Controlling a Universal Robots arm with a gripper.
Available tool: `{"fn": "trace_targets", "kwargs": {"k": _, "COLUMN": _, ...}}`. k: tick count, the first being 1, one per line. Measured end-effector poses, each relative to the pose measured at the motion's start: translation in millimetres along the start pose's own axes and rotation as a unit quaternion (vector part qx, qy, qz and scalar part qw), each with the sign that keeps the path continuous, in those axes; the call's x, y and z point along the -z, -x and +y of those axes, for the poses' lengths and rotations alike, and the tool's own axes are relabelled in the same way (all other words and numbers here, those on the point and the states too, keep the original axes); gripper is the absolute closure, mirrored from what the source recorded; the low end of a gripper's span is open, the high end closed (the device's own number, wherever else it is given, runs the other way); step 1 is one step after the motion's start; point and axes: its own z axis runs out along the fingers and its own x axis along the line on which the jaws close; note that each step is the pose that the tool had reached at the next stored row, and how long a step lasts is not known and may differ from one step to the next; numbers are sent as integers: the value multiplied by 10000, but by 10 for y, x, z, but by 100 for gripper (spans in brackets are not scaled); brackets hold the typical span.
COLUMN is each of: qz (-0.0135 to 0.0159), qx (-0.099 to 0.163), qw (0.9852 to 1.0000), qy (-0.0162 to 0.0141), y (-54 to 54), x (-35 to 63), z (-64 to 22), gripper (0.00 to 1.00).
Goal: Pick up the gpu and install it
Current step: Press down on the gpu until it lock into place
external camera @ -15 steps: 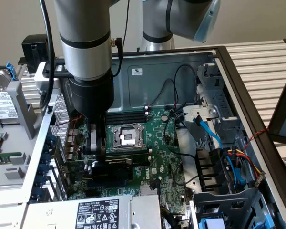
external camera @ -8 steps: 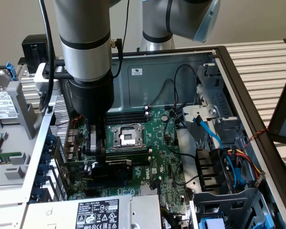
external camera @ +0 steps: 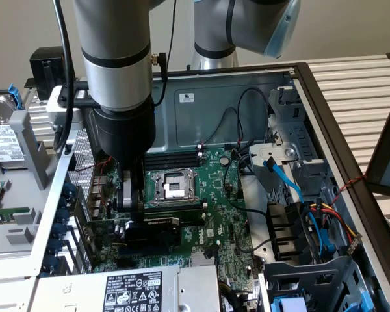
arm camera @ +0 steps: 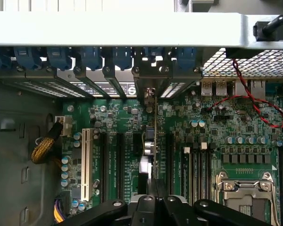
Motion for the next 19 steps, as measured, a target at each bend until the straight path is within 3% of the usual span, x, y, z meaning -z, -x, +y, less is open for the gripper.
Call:
{"fn": "trace_targets", "kwargs": {"k": 11, "qz": -1, "qx": 0, "qw": 10000, "qy": 0, "y": 7, "x": 4, "z": 1, "gripper": 89}}
{"fn": "trace_targets", "kwargs": {"k": 15, "qz": 0, "qx": 0, "qw": 10000, "qy": 0, "y": 3, "x": 80, "z": 4, "gripper": 89}}
{"fn": "trace_targets", "kwargs": {"k": 19, "qz": 0, "qx": -1, "qw": 10000, "qy": 0, "y": -3, "x": 82, "z": 5, "gripper": 89}}
